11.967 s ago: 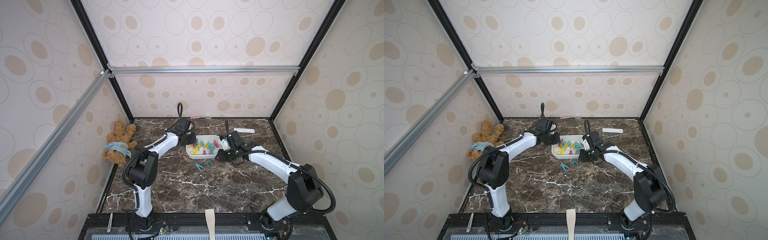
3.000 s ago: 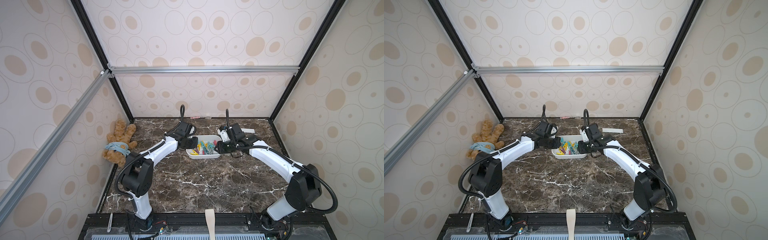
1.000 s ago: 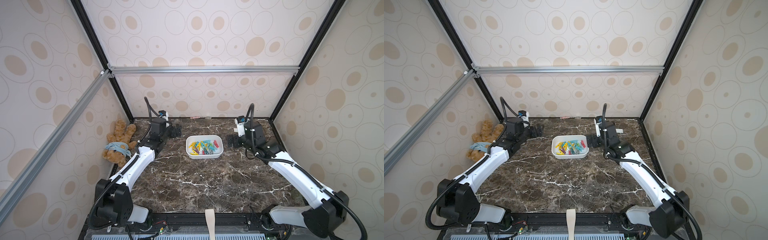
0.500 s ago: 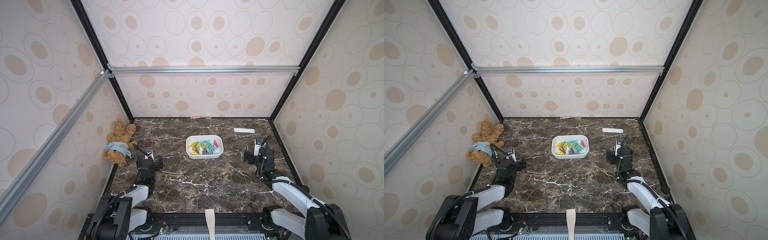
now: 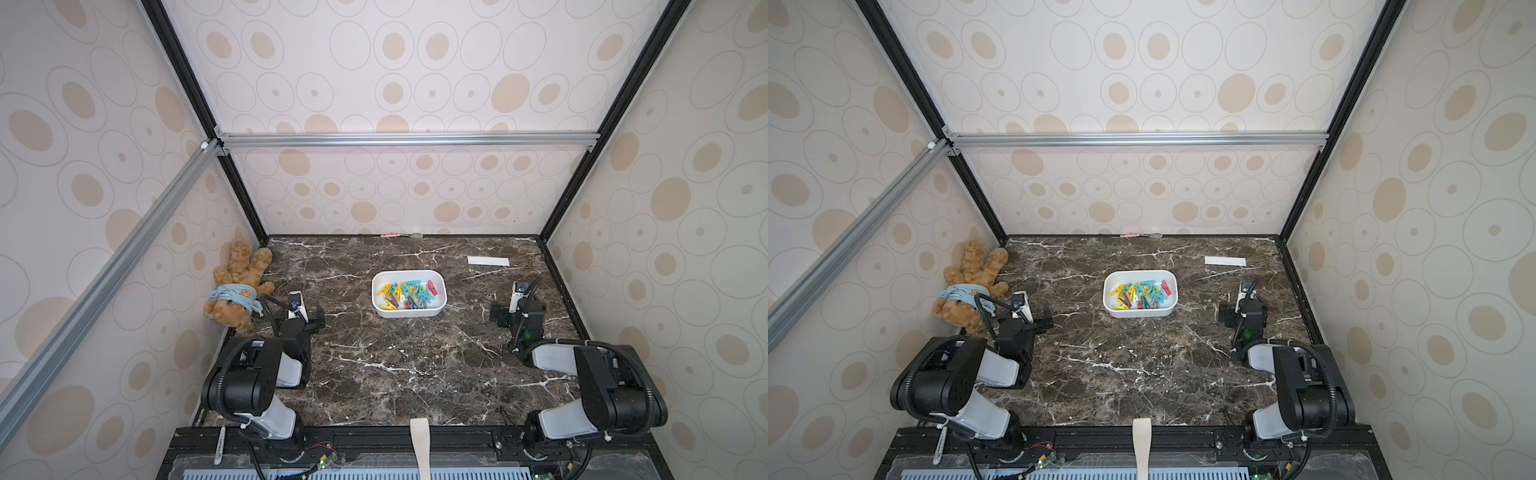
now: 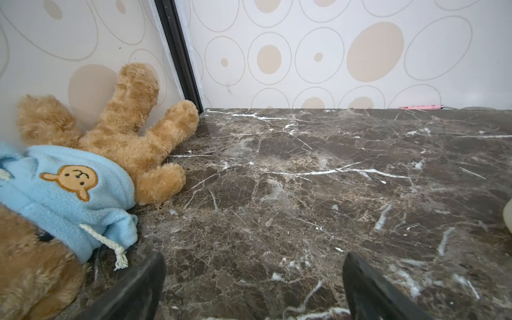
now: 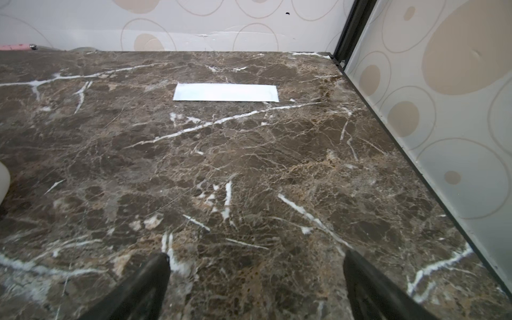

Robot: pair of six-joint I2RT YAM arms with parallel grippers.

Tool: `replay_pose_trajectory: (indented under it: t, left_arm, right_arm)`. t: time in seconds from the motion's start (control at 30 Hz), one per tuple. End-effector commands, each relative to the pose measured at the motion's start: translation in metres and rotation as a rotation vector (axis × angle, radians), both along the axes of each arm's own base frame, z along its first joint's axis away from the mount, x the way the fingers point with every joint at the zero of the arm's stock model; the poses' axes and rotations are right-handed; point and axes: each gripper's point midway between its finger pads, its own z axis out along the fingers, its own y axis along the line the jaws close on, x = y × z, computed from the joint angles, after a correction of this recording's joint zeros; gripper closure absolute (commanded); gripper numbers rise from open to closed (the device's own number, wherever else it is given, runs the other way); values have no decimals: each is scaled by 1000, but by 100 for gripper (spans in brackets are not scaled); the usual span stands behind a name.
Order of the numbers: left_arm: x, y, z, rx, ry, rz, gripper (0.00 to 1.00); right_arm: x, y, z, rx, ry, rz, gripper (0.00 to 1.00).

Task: Put the clothespins into the storage box
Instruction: Reset both arms

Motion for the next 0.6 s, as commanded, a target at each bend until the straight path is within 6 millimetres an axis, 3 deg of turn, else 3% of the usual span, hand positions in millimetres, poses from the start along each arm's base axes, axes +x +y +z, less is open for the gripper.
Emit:
replay_pose_trajectory:
  t: [0.0, 0.07, 0.57]
  left_arm:
    - [5, 3, 24, -12, -97, 10, 0]
    - [6, 3, 25, -9, -106, 11, 1]
    - [3, 2, 27, -10, -112, 5, 1]
  right_arm:
    - [12, 18, 5, 37, -86, 99, 0]
    - [9, 18, 1, 42, -21, 93, 0]
    - [10, 21, 2, 27, -26, 112, 1]
